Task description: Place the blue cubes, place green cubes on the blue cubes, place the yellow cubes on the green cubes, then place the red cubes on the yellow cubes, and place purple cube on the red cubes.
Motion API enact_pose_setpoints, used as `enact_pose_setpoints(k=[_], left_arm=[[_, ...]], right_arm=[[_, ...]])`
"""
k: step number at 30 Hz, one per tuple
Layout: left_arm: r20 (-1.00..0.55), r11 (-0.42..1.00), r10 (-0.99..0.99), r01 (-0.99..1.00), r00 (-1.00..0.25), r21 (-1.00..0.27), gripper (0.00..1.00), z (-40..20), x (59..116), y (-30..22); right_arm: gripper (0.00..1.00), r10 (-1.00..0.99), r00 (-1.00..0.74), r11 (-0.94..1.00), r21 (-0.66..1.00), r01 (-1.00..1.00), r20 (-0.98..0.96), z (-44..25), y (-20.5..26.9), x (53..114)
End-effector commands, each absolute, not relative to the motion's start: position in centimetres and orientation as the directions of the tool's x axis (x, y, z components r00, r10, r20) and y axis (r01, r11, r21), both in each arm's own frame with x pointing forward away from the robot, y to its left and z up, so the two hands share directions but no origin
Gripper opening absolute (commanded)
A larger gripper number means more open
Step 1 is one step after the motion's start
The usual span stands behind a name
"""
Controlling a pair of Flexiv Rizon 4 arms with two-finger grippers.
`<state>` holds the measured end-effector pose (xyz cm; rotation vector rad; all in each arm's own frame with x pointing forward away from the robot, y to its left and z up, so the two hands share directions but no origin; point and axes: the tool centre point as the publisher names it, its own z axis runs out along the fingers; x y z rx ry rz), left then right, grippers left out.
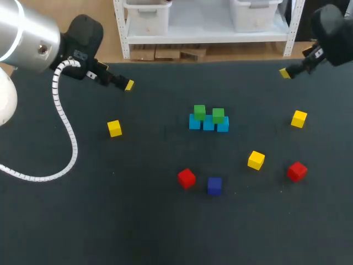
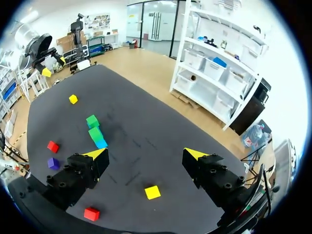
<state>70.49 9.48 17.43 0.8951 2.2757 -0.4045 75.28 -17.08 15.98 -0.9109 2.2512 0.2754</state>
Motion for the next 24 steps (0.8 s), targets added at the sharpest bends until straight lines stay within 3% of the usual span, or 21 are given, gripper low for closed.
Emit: enact_pose_setpoints(k=[1,24], left_arm=[[-0.672,0.718,0.492,0.695,-0.554,-0.047,1.0,17.37,70.57,9.53],[-0.672,0.718,0.492,0.695,-0.554,-0.047,1.0,17.37,70.57,9.53]], right_arm=[[1.0,-0.528,-0.524,0.757,-0.091,-0.647,-0.669,16.31,-18.04,74.38],[1.0,-0.526,-0.523,0.749,-0.074,-0.659,-0.67,16.09,-17.83,74.29]])
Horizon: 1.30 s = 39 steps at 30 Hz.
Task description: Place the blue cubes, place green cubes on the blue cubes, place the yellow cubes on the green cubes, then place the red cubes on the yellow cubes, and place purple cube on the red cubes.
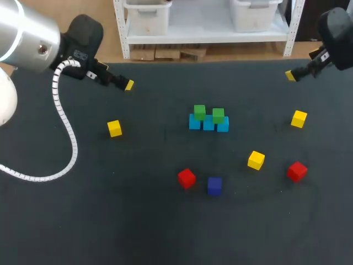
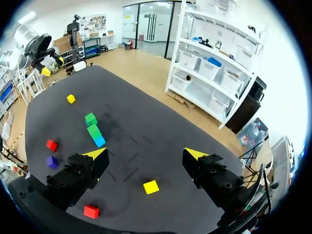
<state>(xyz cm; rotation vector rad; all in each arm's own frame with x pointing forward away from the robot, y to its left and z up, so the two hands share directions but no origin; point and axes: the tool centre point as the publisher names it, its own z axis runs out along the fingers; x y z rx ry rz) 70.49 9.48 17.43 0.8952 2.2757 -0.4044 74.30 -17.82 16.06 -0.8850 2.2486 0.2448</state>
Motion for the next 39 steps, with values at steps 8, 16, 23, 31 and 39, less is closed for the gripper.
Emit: enact_pose_setpoints(k=[8,16,23,31,39], left_arm=[[-0.672,0.718,0.492,0.695,-0.554,-0.047,1.0,17.4,70.6,9.5],[-0.573,0.658,0.637,0.751,-0.517,0.054,1.0,19.2,70.6,5.8],[-0.5,0.573,0.739,0.812,-0.452,0.113,1.0,19.2,70.5,2.2],[-0.398,0.325,0.879,0.941,-0.263,0.097,1.0,17.1,69.9,-2.8],[-0.306,0.15,0.943,0.988,-0.131,0.038,1.0,14.7,71.3,-3.9]], right_arm=[[1.0,-0.526,-0.523,0.749,-0.074,-0.659,-0.67,16.1,-17.8,74.3],[1.0,-0.526,-0.523,0.749,-0.074,-0.659,-0.67,16.1,-17.8,74.3],[1.0,-0.526,-0.523,0.749,-0.074,-0.659,-0.67,16.1,-17.8,74.3],[1.0,-0.526,-0.523,0.749,-0.074,-0.659,-0.67,16.1,-17.8,74.3],[1.0,-0.526,-0.523,0.749,-0.074,-0.659,-0.67,16.1,-17.8,74.3]])
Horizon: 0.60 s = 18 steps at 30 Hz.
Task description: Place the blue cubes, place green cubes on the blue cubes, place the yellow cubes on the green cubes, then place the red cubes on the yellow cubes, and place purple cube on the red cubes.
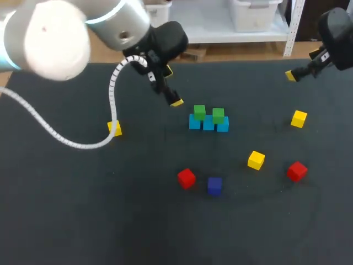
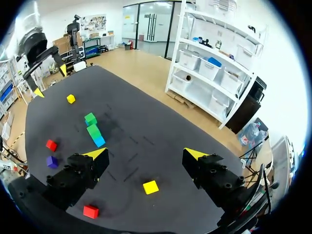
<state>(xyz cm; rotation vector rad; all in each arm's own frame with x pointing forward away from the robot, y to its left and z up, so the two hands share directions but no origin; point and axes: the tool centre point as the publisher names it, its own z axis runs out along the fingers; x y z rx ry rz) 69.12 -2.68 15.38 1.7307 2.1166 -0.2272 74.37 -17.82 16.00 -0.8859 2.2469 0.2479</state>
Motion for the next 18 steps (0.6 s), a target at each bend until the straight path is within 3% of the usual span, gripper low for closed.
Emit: enact_pose_setpoints(k=[1,10,18], left_arm=[[-0.293,0.128,0.95,0.991,-0.113,0.034,1.0,14.5,71.4,-4.0],[-0.155,-0.042,0.987,0.999,0.046,0.027,1.0,11.4,71.6,-7.0],[-0.072,-0.075,0.995,0.997,0.074,-0.002,1.0,8.2,72.4,-8.2]], right_arm=[[1.0,-0.526,-0.523,0.749,-0.074,-0.659,-0.67,16.1,-17.8,74.3],[1.0,-0.526,-0.523,0.749,-0.074,-0.659,-0.67,16.1,-17.8,74.3],[1.0,-0.526,-0.523,0.749,-0.074,-0.659,-0.67,16.1,-17.8,74.3]])
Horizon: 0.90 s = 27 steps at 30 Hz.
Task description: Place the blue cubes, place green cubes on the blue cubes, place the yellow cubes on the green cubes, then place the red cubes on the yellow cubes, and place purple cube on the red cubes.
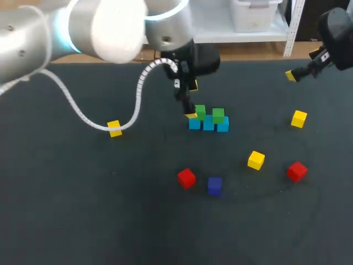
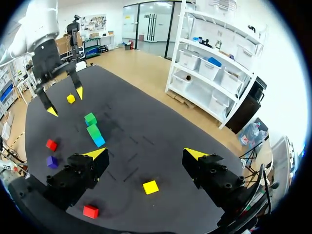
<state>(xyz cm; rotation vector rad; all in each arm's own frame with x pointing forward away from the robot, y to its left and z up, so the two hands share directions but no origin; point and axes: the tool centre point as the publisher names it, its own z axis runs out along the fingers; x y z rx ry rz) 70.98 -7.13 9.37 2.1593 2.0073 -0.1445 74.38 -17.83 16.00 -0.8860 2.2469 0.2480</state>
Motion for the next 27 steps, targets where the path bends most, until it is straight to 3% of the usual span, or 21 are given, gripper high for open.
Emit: enact_pose_setpoints(k=[1,27], left_arm=[[-0.067,-0.075,0.995,0.997,0.075,-0.007,1.0,8.0,72.6,-8.3],[-0.022,-0.101,0.995,0.993,0.1,-0.054,1.0,3.7,74.9,-8.9]], right_arm=[[1.0,-0.526,-0.523,0.749,-0.074,-0.659,-0.67,16.1,-17.8,74.3],[1.0,-0.526,-0.523,0.749,-0.074,-0.659,-0.67,16.1,-17.8,74.3]])
